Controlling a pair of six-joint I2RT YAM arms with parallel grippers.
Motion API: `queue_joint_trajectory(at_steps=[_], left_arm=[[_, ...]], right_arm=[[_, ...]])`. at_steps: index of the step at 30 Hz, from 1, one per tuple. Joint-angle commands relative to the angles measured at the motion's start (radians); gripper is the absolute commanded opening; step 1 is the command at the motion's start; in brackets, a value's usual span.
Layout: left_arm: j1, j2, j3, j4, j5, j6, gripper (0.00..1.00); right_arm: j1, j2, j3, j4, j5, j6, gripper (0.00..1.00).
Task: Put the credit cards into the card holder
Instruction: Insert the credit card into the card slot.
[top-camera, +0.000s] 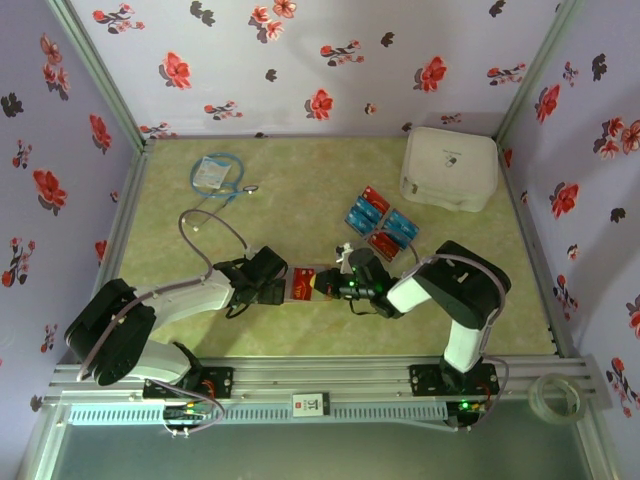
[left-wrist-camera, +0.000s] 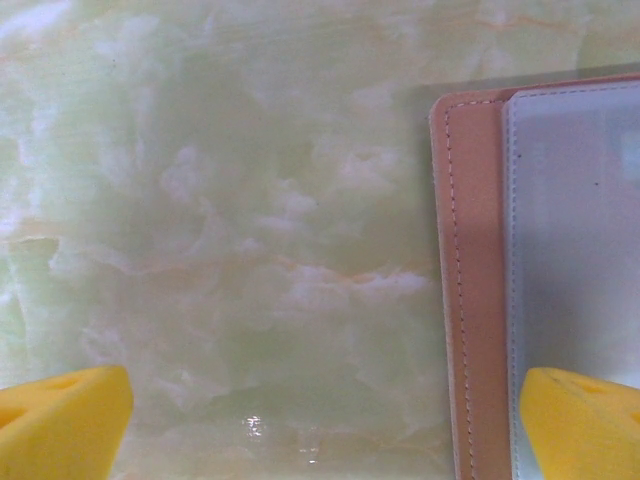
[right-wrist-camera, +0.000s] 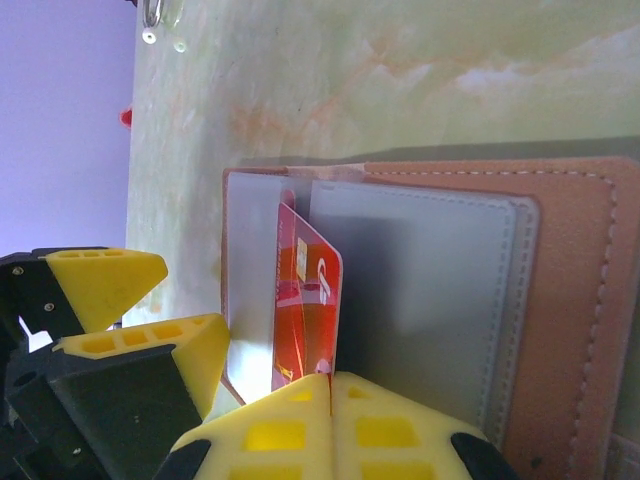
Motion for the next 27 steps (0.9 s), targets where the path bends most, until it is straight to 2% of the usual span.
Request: queue_joint_trajectory(at_steps=[1, 12, 20, 27], left_arm=[[-0.010, -0.020, -0.017, -0.015, -0.030, -0.019, 1.00], [-0.011, -0.017, -0.014, -0.014, -0.030, -0.019, 1.00], [-0.006, -0.028, 0.013, -0.028, -0.031, -0.025, 1.00], [0.041, -0.040, 0.075, -0.082, -0.031, -0.020, 1.00]], right_arm=[[0.008, 0.030, 0.015, -0.047, -0.019, 0.011, 0.00], [0.008, 0.050, 0.056, -0.108, -0.036, -0.002, 0.00], [0.009, 0.008, 0.107, -0.249, -0.034, -0.056, 0.28], [0.008, -0.026, 0.196, -0.416, -0.026, -0.118, 0.42]])
